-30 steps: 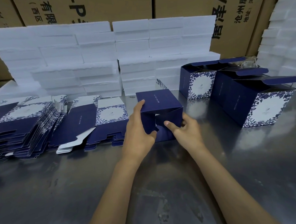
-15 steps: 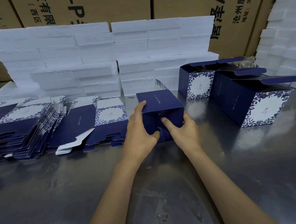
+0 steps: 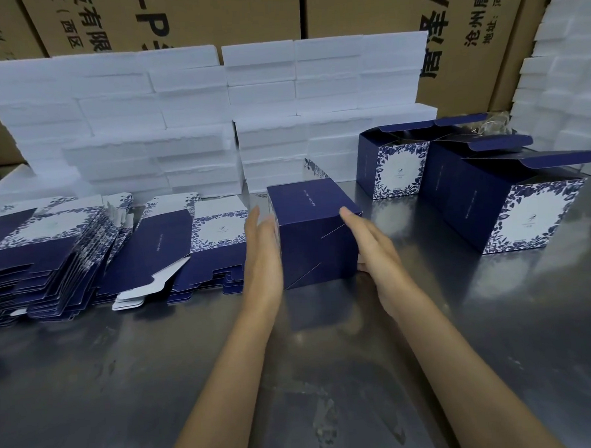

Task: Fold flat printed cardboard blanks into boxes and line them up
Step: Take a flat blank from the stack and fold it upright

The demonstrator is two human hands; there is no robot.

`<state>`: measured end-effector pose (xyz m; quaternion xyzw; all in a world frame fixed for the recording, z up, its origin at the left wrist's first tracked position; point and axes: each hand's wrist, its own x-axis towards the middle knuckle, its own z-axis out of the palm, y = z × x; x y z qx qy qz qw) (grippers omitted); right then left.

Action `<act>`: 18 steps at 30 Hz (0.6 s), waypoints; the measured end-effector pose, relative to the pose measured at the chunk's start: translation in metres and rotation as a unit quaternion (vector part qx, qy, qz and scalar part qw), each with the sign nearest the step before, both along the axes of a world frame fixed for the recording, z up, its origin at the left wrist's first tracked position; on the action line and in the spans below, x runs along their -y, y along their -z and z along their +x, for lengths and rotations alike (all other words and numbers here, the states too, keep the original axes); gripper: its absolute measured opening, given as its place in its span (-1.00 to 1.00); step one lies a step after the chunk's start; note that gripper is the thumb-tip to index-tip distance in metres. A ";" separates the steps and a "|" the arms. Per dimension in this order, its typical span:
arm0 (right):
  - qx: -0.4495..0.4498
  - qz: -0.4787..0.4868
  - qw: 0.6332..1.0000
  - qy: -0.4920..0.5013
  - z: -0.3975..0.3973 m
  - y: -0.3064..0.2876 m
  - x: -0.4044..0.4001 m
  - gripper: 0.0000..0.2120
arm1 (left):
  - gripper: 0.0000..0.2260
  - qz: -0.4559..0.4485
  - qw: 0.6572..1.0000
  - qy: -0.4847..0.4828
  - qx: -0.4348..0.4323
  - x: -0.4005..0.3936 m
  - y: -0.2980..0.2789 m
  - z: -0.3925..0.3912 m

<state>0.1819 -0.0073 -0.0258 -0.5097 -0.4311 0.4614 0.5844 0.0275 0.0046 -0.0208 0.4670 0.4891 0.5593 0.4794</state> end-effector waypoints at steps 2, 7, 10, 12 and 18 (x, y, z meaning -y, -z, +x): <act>0.008 -0.022 1.000 0.017 0.001 -0.002 0.000 -0.64 | -0.50 -0.024 1.000 -0.004 0.013 -0.005 0.005 -0.002; -0.018 -0.009 0.997 0.076 0.005 -0.007 0.002 -0.81 | -0.43 -0.069 0.995 0.021 0.062 -0.006 0.010 -0.006; -0.068 -0.025 0.993 0.090 0.008 -0.013 0.002 -0.81 | -0.23 -0.055 0.994 0.040 0.084 -0.004 0.005 -0.006; -0.110 -0.021 0.989 0.098 0.011 -0.014 0.000 -0.80 | -0.22 -0.016 0.997 0.020 0.072 -0.003 0.003 -0.006; 0.039 0.021 0.991 0.123 0.015 0.000 0.001 -0.64 | -0.60 0.078 0.994 -0.042 0.067 -0.001 -0.004 -0.010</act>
